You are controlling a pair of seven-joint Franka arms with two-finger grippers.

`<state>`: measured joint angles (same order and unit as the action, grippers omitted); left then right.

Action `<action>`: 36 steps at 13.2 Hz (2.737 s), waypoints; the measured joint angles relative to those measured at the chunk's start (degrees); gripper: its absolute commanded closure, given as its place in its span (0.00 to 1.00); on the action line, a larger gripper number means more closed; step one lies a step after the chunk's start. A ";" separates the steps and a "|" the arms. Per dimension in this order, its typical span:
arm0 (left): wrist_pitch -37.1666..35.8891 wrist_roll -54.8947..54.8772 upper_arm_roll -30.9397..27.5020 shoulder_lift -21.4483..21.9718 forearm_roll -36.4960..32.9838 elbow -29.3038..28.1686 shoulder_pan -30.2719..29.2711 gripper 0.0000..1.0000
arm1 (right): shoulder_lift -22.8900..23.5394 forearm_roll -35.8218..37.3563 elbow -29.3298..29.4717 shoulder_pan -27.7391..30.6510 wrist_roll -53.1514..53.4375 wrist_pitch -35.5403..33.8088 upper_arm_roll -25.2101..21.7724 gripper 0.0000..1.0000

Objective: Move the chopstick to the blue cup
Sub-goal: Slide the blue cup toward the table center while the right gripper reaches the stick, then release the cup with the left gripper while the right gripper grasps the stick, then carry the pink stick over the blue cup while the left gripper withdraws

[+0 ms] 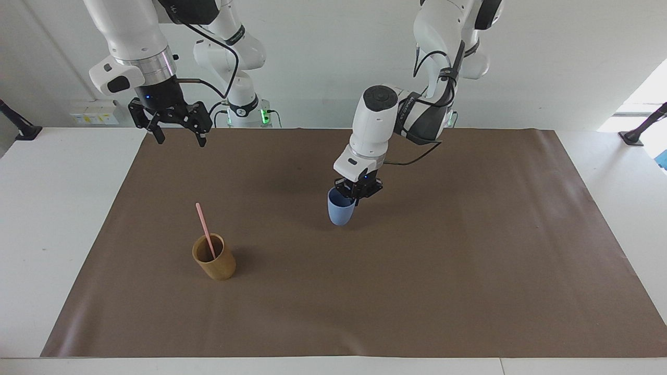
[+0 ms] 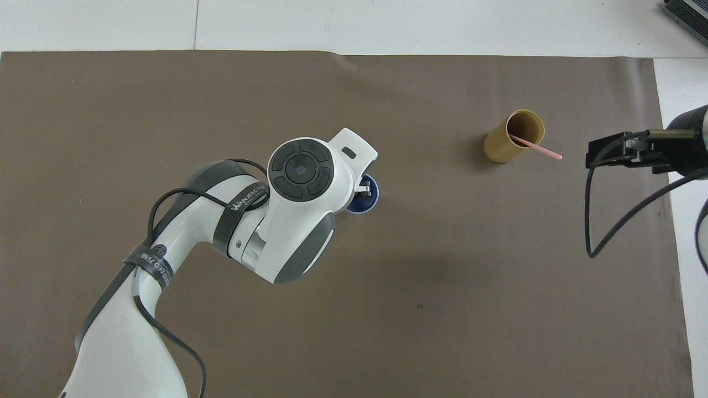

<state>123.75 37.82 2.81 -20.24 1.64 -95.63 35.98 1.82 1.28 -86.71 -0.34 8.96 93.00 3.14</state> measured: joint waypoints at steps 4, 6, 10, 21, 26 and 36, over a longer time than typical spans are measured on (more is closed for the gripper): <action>0.13 1.11 0.05 -0.78 0.02 0.38 1.18 1.00 | 3.57 0.00 -0.60 0.00 -1.38 4.99 0.00 0.00; 0.76 3.01 0.14 -2.69 0.02 0.42 1.92 1.00 | 5.34 0.00 -2.38 0.07 -4.13 9.44 -0.04 0.00; 1.19 3.76 0.12 -3.74 0.02 0.45 2.23 1.00 | 8.21 0.00 -5.77 0.27 -7.65 13.30 -0.08 0.06; 1.16 3.96 -0.25 -3.90 0.02 0.71 2.27 0.00 | 9.00 -0.01 -11.00 1.83 -16.32 19.68 0.15 0.98; -4.04 2.20 -2.40 1.94 -0.38 1.81 -0.32 0.00 | 8.55 -0.02 -10.82 1.53 -16.32 19.68 0.23 1.00; -19.95 -27.61 -2.72 13.87 -0.45 -2.00 -21.87 0.00 | -1.39 -4.88 -6.61 1.47 -10.53 7.85 2.45 1.00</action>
<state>103.80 10.21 0.09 -6.36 1.19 -97.63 14.11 0.43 -3.60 -93.32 1.13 -1.57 100.84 5.60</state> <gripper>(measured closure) 0.000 0.921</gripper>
